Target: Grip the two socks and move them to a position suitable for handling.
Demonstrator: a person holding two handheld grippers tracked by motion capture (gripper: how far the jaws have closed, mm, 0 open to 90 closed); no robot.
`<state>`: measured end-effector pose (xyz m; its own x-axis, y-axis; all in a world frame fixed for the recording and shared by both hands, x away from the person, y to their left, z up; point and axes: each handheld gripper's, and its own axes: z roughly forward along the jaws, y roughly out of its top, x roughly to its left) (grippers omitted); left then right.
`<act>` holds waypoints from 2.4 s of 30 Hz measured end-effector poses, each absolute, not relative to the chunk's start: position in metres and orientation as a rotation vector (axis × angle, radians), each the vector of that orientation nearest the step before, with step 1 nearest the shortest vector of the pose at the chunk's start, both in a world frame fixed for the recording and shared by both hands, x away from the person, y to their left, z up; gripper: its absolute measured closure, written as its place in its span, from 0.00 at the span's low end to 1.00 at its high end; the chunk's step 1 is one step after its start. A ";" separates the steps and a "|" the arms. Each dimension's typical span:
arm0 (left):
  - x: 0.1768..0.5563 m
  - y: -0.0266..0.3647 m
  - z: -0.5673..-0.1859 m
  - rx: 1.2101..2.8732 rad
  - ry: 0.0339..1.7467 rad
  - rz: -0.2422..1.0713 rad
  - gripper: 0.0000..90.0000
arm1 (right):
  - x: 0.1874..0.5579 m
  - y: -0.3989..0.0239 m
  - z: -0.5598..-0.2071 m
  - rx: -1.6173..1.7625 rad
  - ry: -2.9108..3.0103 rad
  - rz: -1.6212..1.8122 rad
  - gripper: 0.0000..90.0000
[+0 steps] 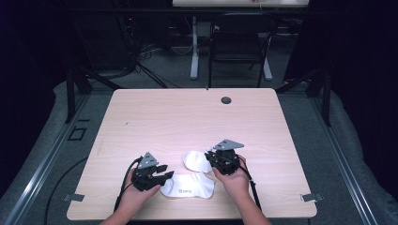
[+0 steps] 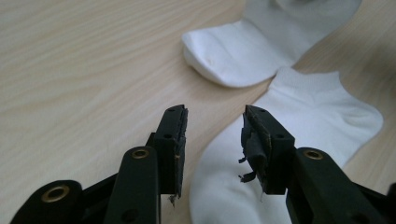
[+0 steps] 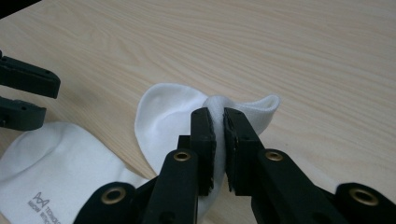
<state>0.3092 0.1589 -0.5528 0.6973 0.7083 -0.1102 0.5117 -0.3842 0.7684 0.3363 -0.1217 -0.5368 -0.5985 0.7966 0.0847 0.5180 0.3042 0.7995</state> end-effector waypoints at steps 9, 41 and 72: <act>0.337 0.113 -0.551 2.145 0.873 0.338 0.86 | 0.336 -0.133 -0.548 1.229 2.233 1.202 0.92; 0.362 0.116 -0.574 2.189 1.034 0.316 0.99 | 0.337 -0.160 -0.563 1.352 2.234 1.054 0.76; 0.360 0.125 -0.576 2.156 1.054 0.285 0.99 | 0.344 -0.147 -0.578 1.317 2.280 0.993 0.87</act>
<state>0.3604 0.1247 -0.5758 0.6428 0.7588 -0.1053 0.6024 -0.4158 0.6814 0.3437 -0.1469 -0.5778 -0.5206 0.8516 0.0608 0.6243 0.3312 0.7075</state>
